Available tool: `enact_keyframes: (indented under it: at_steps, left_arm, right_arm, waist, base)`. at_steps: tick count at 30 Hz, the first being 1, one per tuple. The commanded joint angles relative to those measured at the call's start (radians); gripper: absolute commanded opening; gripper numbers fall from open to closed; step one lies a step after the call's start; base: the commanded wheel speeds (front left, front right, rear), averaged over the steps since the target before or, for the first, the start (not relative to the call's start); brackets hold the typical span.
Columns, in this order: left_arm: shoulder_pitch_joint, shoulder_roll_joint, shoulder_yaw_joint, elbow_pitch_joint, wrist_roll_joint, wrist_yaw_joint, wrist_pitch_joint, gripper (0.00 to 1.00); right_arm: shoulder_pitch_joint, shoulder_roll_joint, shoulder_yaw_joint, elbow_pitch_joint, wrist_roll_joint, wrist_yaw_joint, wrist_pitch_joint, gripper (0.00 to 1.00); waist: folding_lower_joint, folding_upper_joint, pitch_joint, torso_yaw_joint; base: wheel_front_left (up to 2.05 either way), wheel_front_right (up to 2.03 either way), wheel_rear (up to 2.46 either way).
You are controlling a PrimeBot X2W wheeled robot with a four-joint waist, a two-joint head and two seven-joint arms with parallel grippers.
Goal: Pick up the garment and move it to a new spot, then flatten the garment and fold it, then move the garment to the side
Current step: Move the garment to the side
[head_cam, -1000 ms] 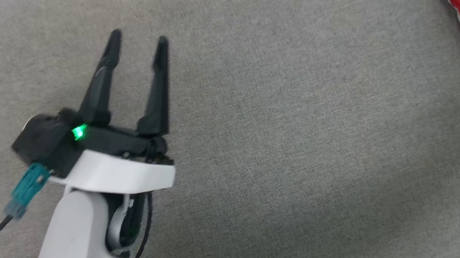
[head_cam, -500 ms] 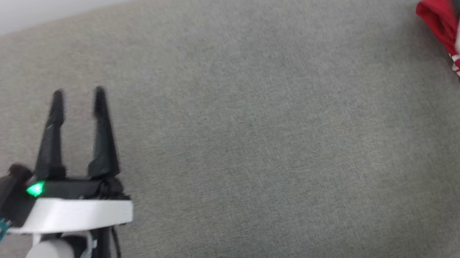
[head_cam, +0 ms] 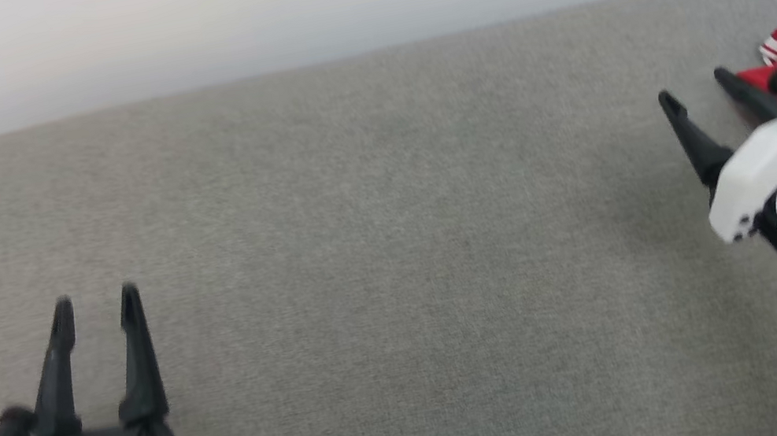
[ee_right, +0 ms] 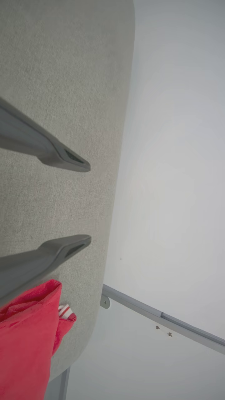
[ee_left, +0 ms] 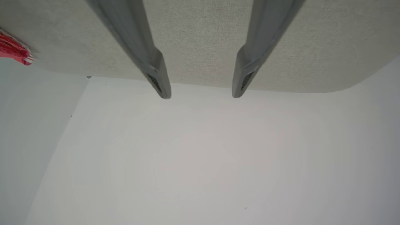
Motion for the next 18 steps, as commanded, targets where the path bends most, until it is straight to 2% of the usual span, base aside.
enact_keyframes:
  at_steps: [1,6,15,18]
  left_arm:
    - [0.025,-0.002,0.009,0.003,0.014,-0.003,-0.005,1.00]
    - [0.108,-0.023,0.046,0.001,0.028,-0.003,-0.005,1.00]
    - [0.216,-0.043,0.082,-0.010,0.050,-0.003,-0.005,1.00]
    - [0.242,-0.047,0.091,-0.013,0.055,-0.003,-0.005,1.00]
  right_arm:
    - [0.025,-0.003,-0.003,-0.014,0.001,0.000,-0.021,1.00]
    - [0.142,0.014,-0.041,-0.090,-0.006,0.000,-0.098,1.00]
    - [0.364,0.059,-0.124,-0.239,-0.077,0.000,-0.141,1.00]
    - [0.431,0.093,-0.177,-0.285,-0.107,0.000,-0.147,1.00]
  waist:
    - [0.0000,-0.0001,-0.022,0.016]
    - [0.0000,-0.0001,-0.064,0.033]
    - [0.0000,-0.0001,-0.119,0.043]
    - [0.0000,-0.0001,-0.129,0.043]
  base:
    - [0.00,0.00,0.00]
    - [0.00,0.00,0.00]
    - [0.00,0.00,0.00]
    - [0.00,0.00,0.00]
